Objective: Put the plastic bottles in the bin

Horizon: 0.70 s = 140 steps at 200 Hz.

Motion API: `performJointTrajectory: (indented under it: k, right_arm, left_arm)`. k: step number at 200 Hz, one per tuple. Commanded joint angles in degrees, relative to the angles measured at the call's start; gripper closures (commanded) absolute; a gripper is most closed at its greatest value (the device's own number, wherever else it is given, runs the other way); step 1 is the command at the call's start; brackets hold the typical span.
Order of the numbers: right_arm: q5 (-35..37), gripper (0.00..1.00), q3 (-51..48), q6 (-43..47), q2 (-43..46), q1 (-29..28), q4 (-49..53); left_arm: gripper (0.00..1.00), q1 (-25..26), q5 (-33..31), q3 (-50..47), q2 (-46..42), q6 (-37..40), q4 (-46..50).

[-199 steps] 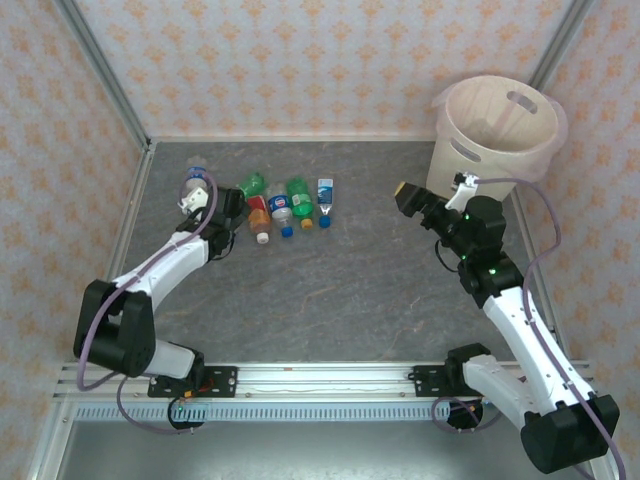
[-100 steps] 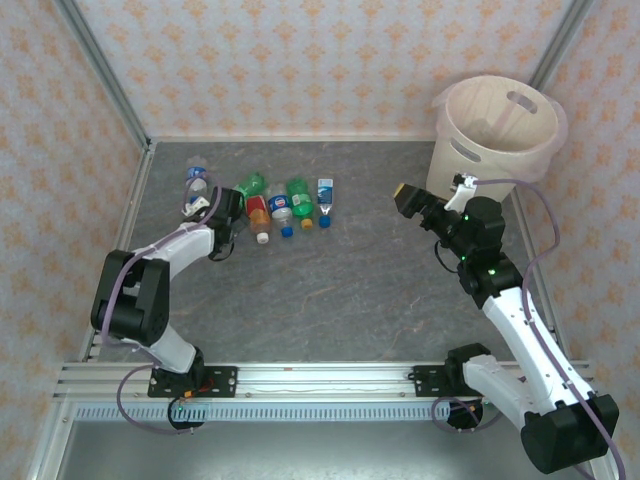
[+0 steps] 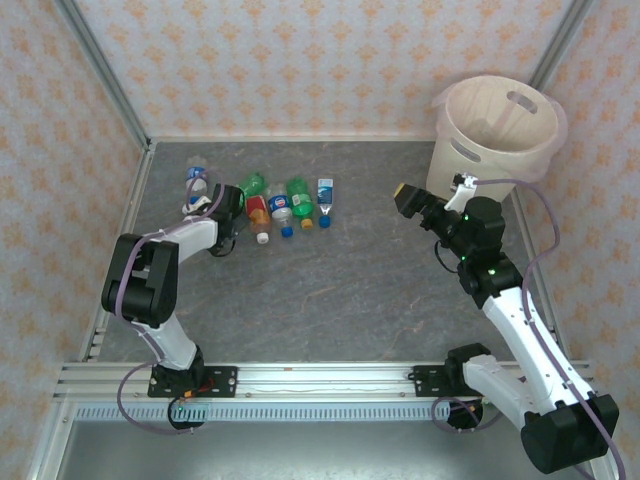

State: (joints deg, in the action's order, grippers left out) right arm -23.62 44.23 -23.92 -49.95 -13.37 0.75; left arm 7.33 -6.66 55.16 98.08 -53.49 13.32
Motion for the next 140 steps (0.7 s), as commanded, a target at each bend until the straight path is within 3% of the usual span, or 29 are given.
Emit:
performJointTrajectory:
  k: [1,85,107,126,140]
  right_arm:
    - [0.0,0.00,-0.1,0.6,0.6,-0.2,-1.3]
    - [0.1,0.00,0.0,0.5,0.5,-0.2,-1.0]
    - [0.1,0.00,0.1,0.6,0.6,-0.2,-0.8]
    - [0.1,0.00,0.2,0.5,0.6,-0.2,-0.7]
    - [0.2,0.00,0.1,0.5,0.7,-0.2,-0.7]
  left_arm:
    - [0.14,-0.7,-0.5,0.4,0.9,1.3,-1.8]
    - [0.24,-1.0,-0.9,-0.5,2.6,3.1,-4.0]
    - [0.29,-1.1,-0.9,-0.5,2.7,3.4,-4.3]
    - [0.41,-1.0,-1.2,-0.7,2.1,3.9,-4.4]
    - [0.42,-1.0,-1.3,-1.2,1.4,4.0,-4.3]
